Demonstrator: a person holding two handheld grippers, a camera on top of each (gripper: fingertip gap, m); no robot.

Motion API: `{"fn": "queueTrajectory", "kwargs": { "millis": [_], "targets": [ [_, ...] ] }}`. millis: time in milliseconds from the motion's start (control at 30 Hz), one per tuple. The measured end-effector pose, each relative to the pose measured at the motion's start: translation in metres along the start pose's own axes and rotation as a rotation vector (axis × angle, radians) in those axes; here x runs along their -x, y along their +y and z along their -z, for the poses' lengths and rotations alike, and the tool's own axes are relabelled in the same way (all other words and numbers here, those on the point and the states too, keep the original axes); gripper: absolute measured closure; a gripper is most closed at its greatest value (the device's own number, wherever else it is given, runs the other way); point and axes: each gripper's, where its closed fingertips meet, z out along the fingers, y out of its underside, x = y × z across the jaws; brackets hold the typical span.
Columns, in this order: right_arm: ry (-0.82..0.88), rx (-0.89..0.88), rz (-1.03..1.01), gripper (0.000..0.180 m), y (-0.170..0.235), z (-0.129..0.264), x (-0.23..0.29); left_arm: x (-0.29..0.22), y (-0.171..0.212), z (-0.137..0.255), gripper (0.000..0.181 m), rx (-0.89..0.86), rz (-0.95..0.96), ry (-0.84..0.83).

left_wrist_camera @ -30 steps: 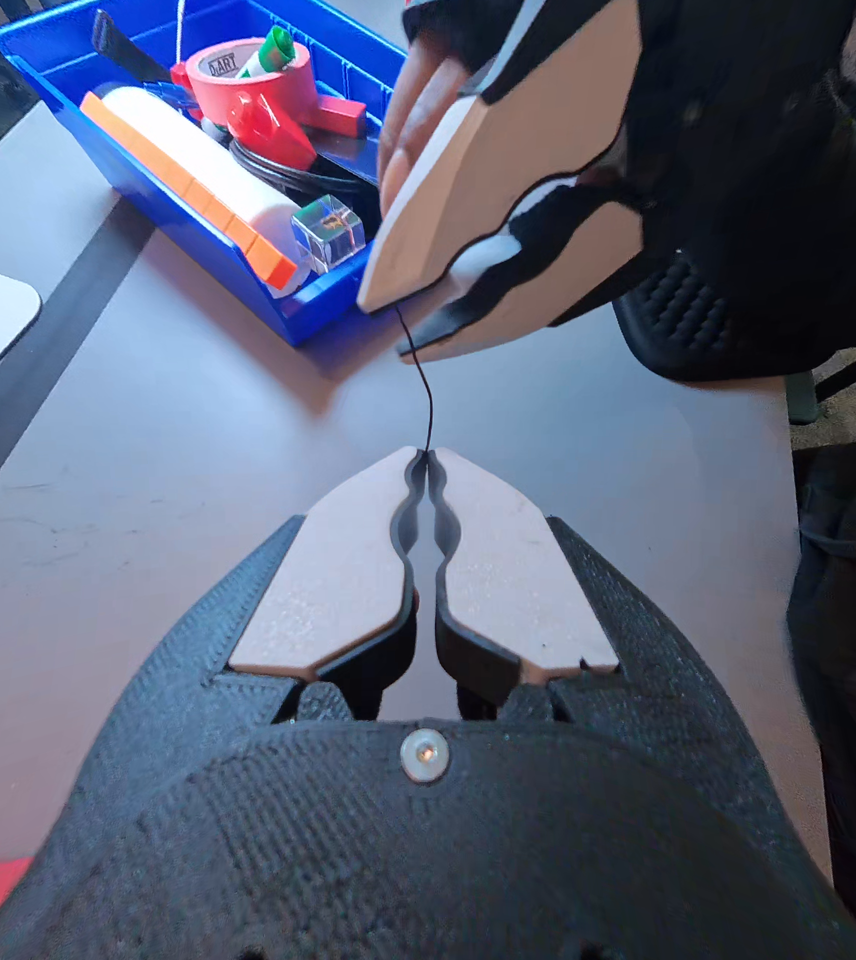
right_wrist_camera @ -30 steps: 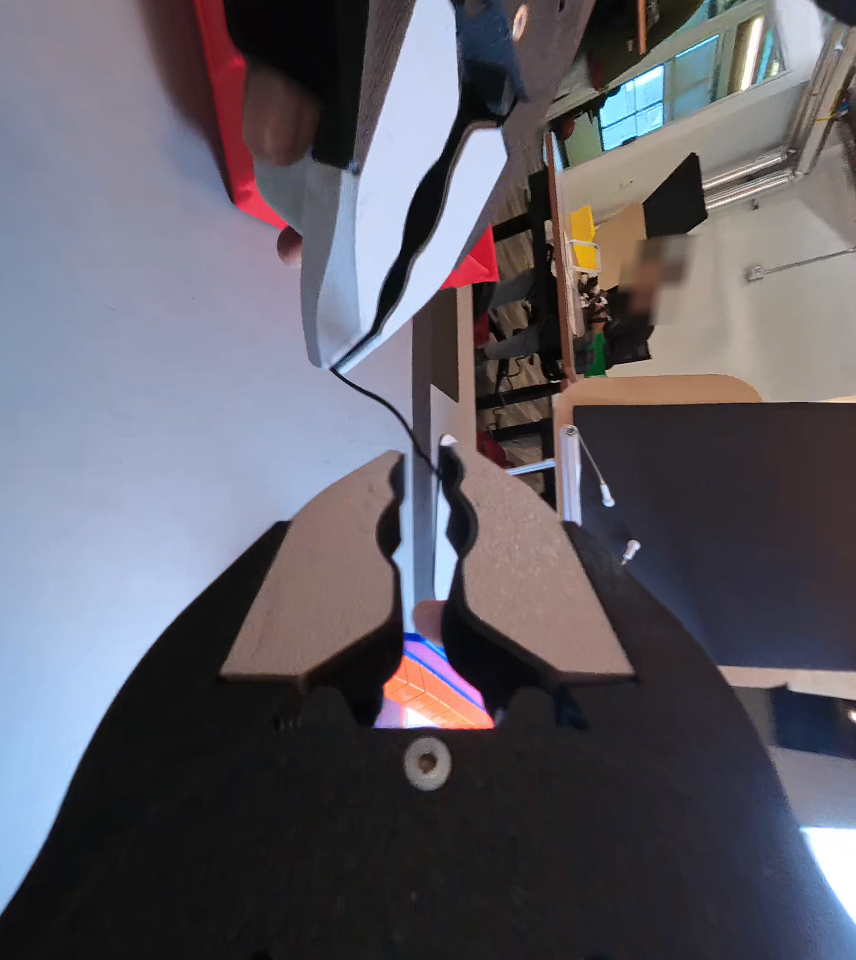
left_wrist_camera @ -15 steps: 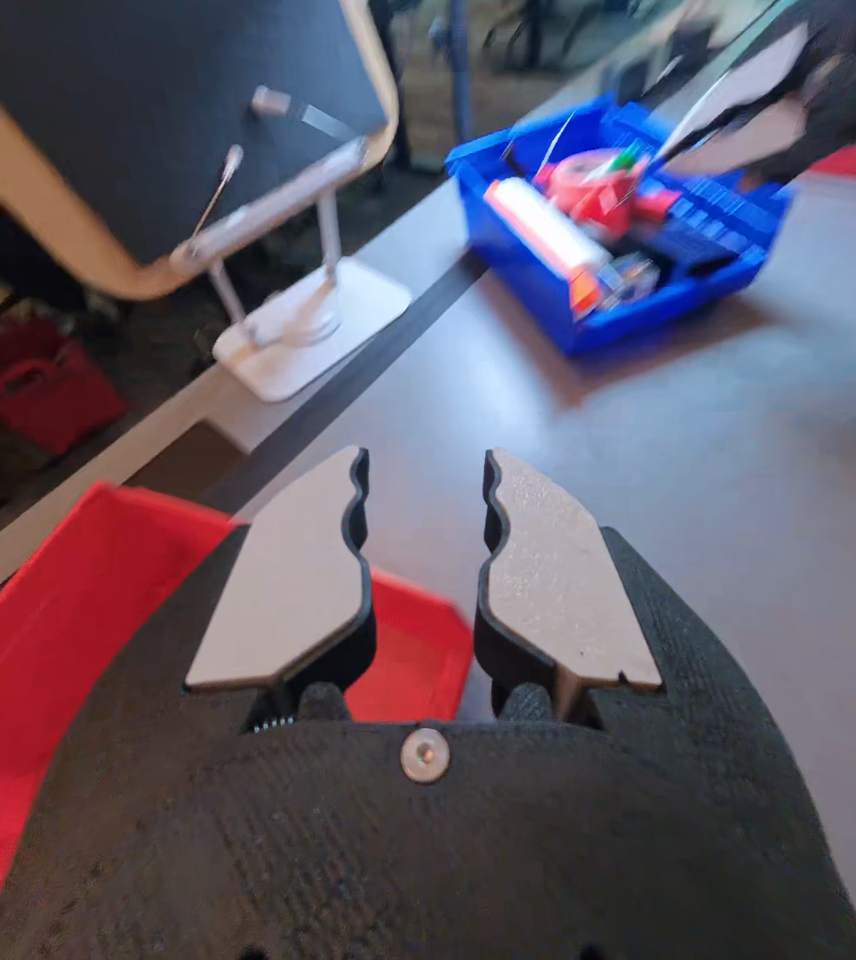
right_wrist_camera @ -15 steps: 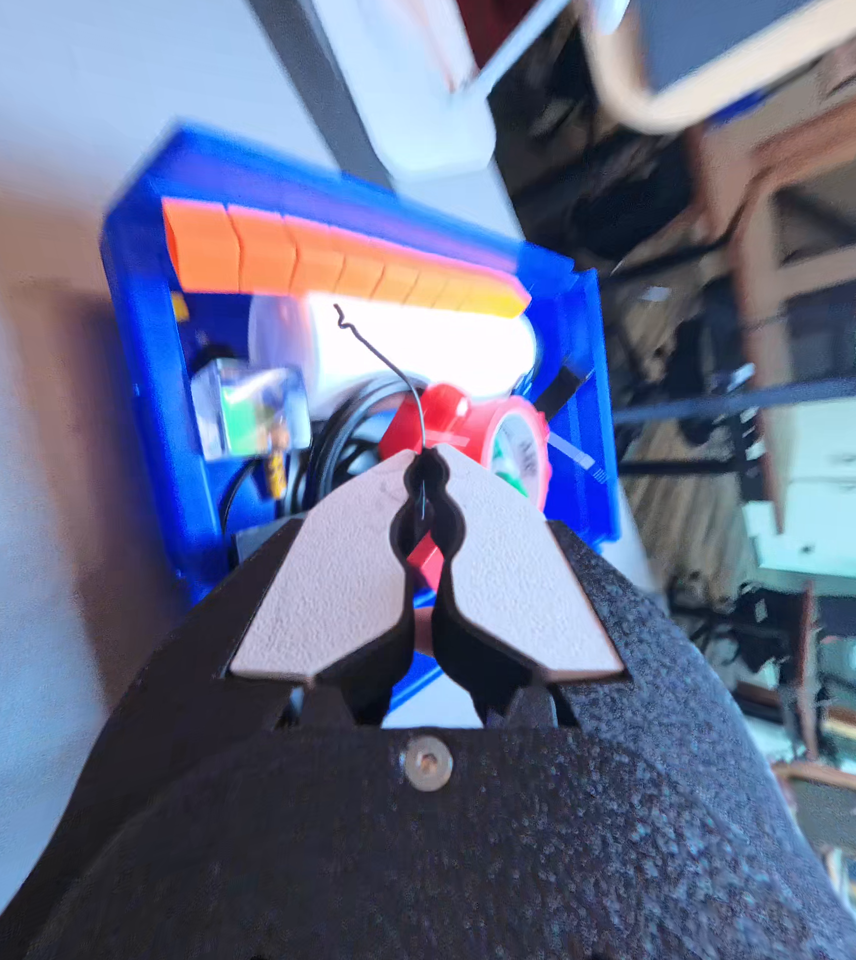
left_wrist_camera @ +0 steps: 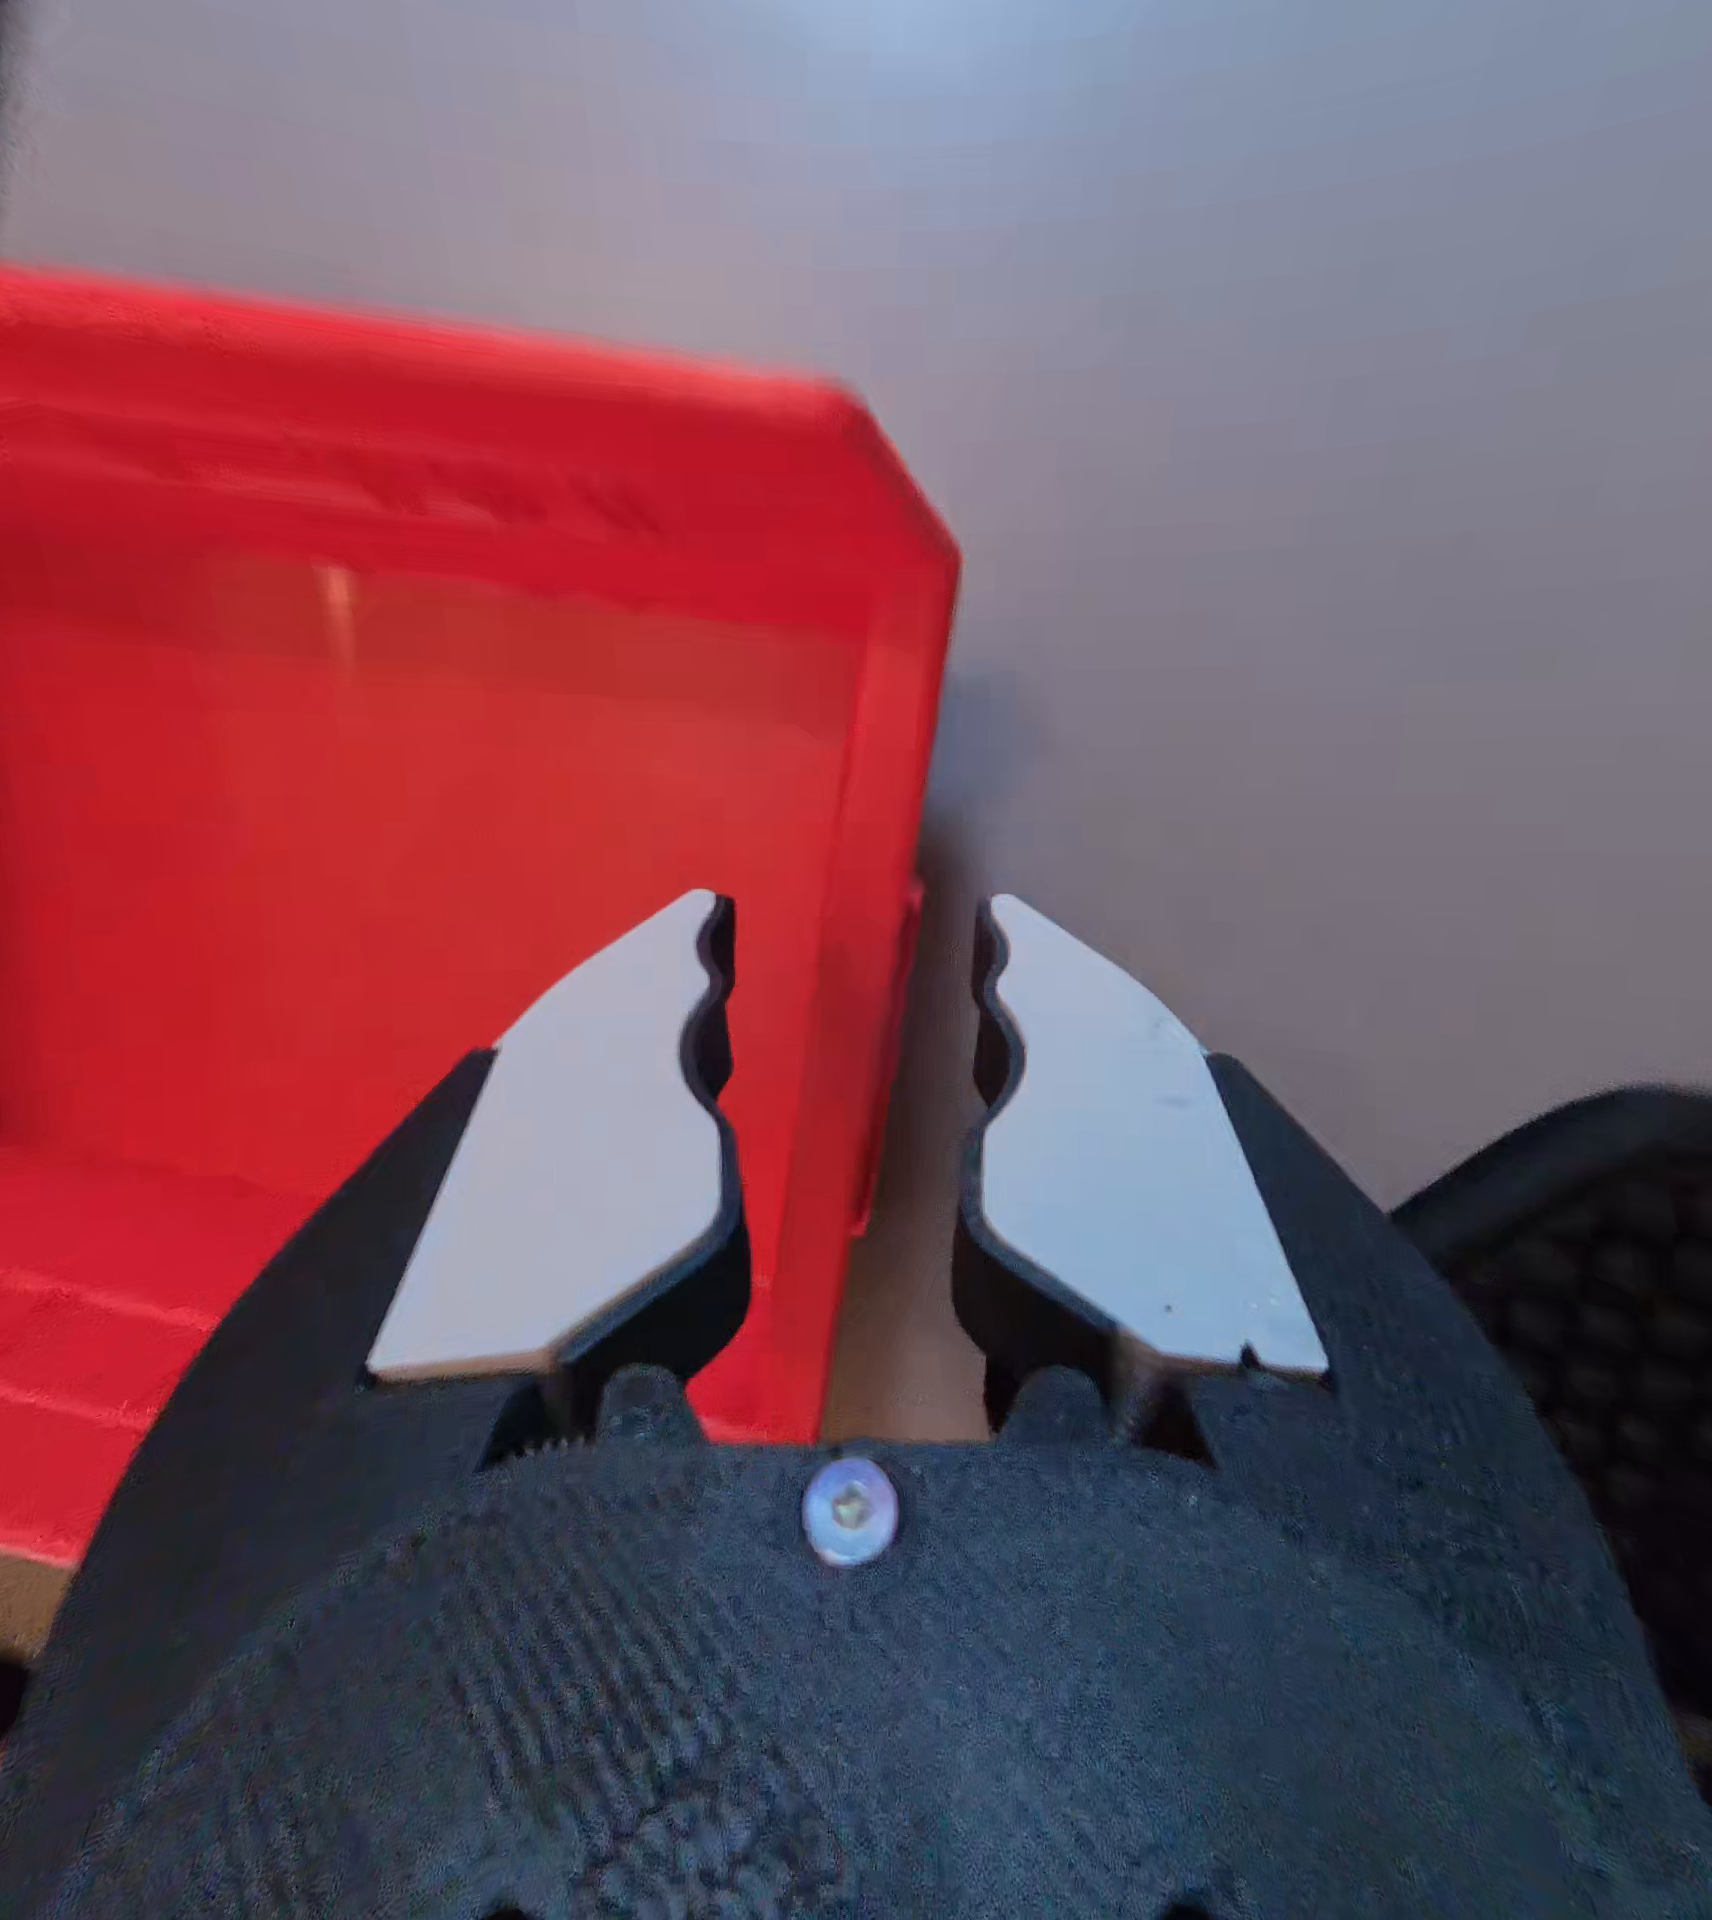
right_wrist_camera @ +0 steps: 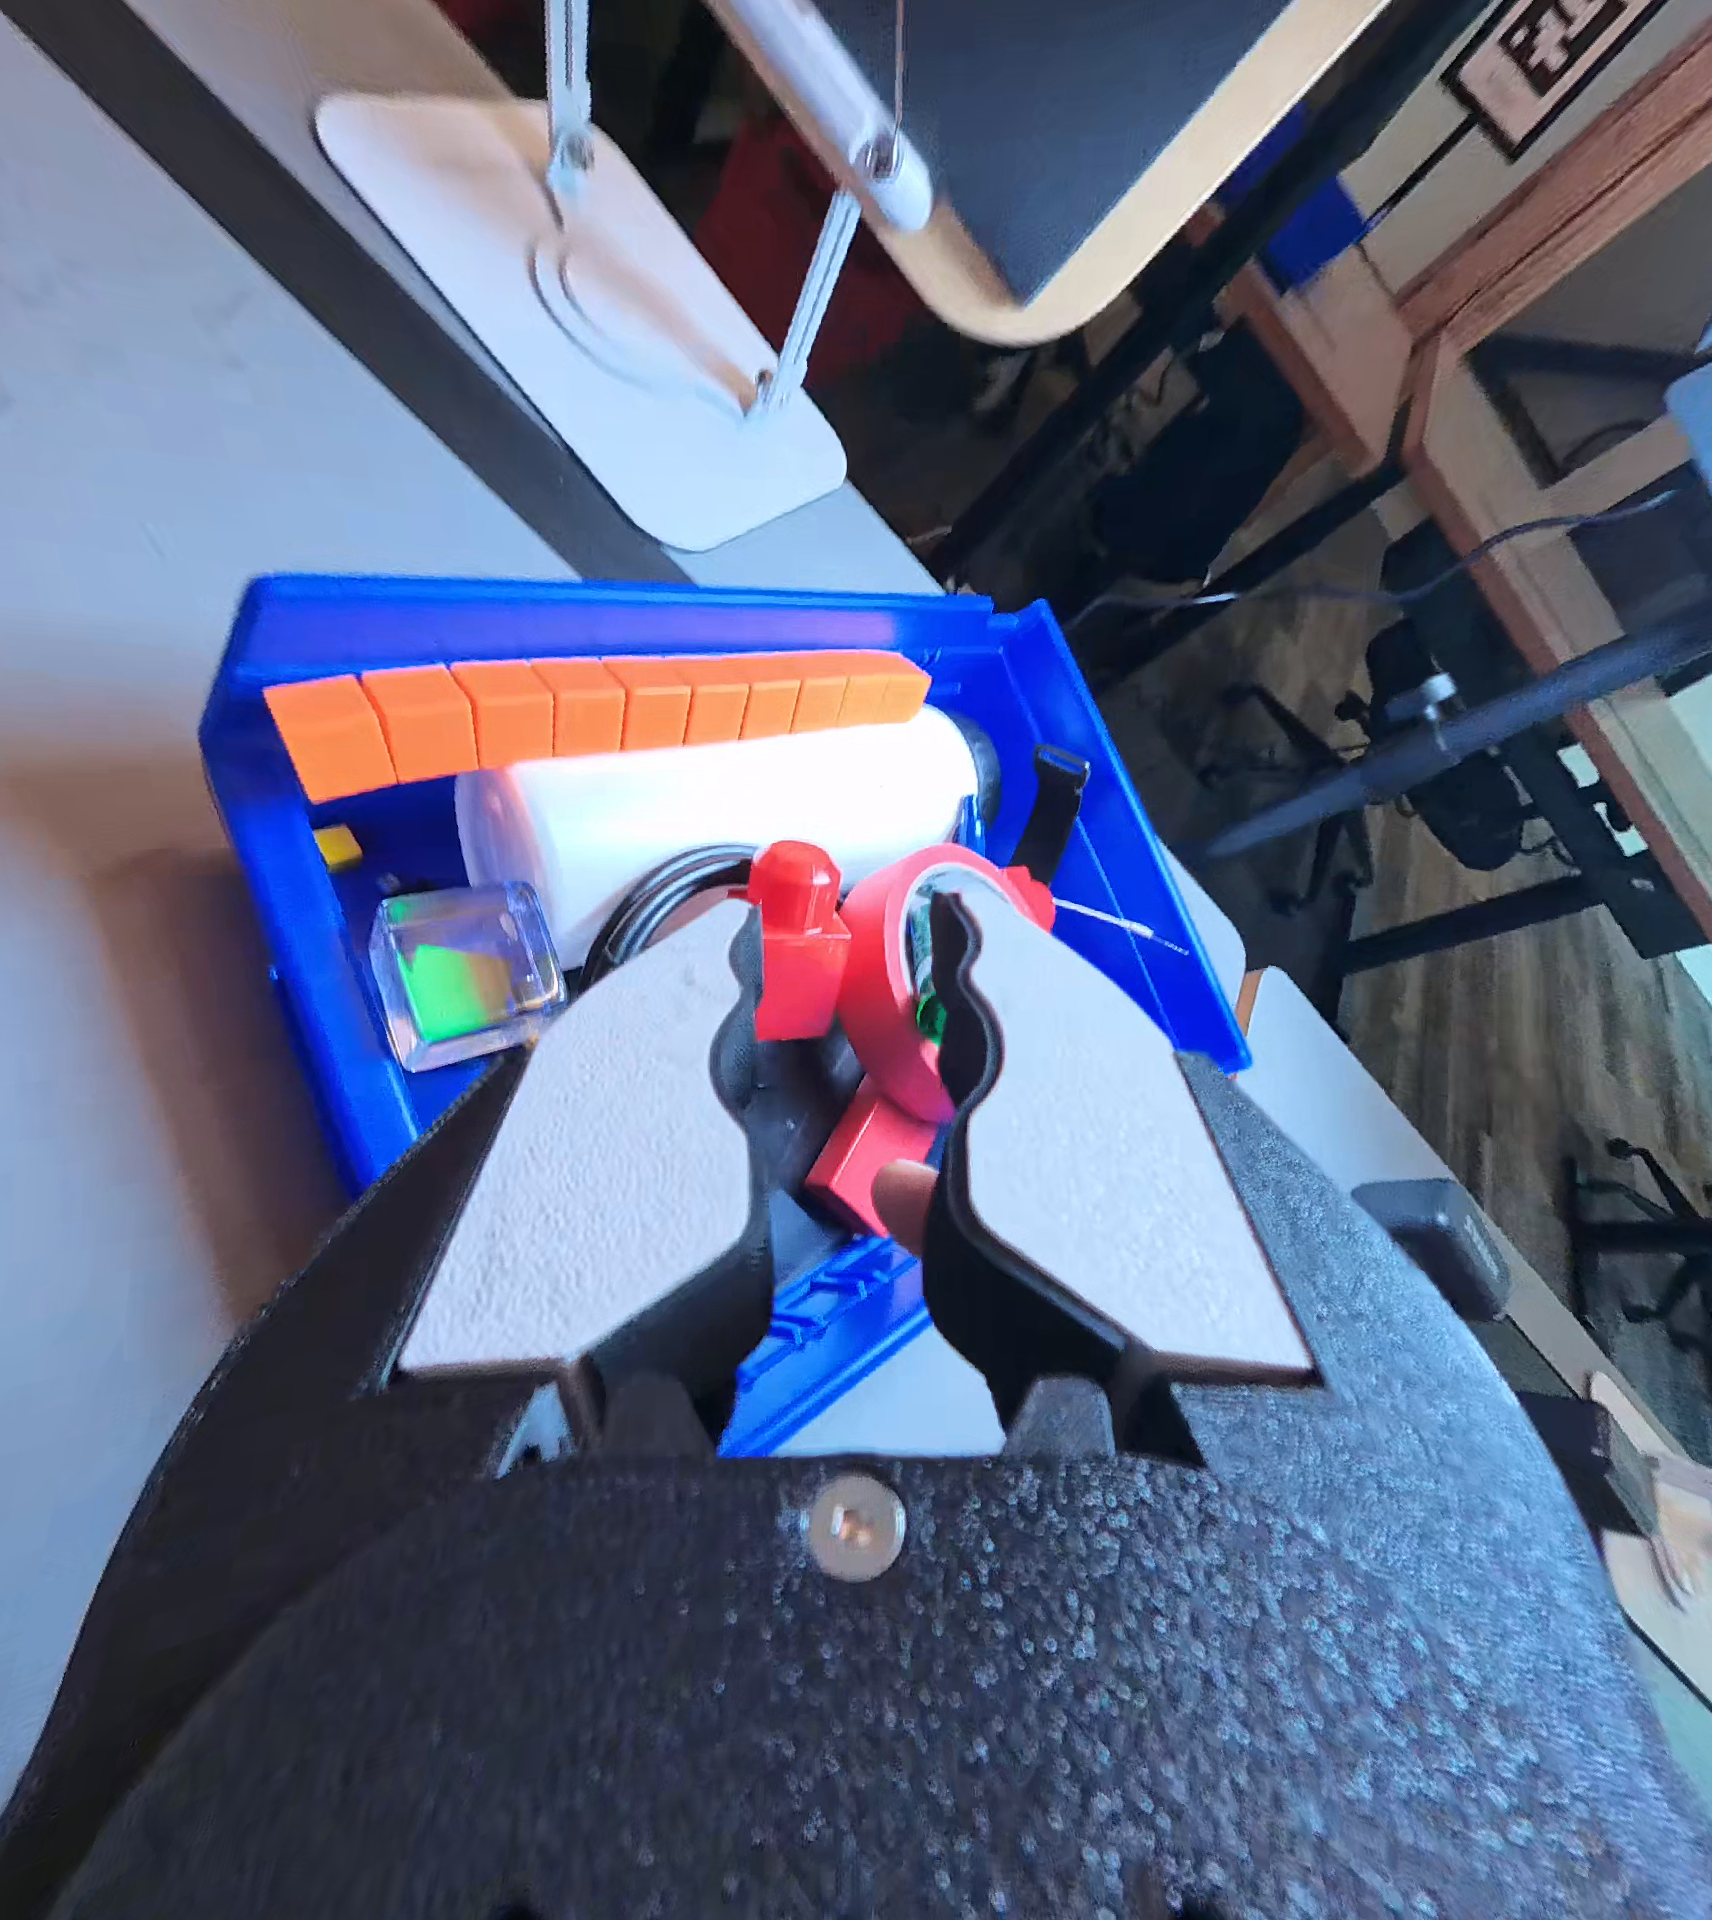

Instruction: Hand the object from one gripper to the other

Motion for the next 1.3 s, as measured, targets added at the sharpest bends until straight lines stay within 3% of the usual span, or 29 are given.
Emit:
{"fn": "queueTrajectory", "kwargs": {
  "millis": [33,100,167,233,367,567,667,1067,1300],
  "targets": [
    [0.002,-0.022,-0.007,0.151,-0.005,0.002,0.000,-0.002,0.014,-0.010,0.136,0.087,-0.038,-0.018],
    [0.002,-0.055,-0.016,0.153,-0.011,0.004,0.000,-0.001,0.034,-0.025,0.139,0.206,-0.106,-0.062],
    [0.008,-0.068,-0.022,0.155,-0.014,0.004,0.000,0.004,0.042,-0.032,0.155,0.253,-0.173,-0.117],
    [0.016,-0.071,-0.025,0.156,-0.014,0.006,-0.002,0.001,0.043,-0.024,0.156,0.275,-0.191,-0.099],
    [0.003,-0.104,-0.066,0.157,-0.017,0.008,-0.005,-0.007,0.026,0.023,0.154,0.178,-0.202,-0.019],
    [-0.013,-0.113,-0.064,0.158,-0.021,0.007,0.001,0.042,-0.018,0.109,0.149,-0.039,-0.151,-0.197],
    [-0.016,-0.119,-0.062,0.158,-0.023,0.008,0.003,0.057,-0.034,0.122,0.149,-0.124,-0.124,-0.264],
    [-0.046,-0.159,-0.059,0.158,-0.033,0.015,0.009,-0.021,-0.022,0.001,0.151,-0.127,-0.291,-0.276],
    [-0.181,-0.135,0.003,0.158,-0.035,0.017,0.047,-0.024,-0.017,-0.025,0.151,-0.142,-0.369,-0.419]
  ]
}}
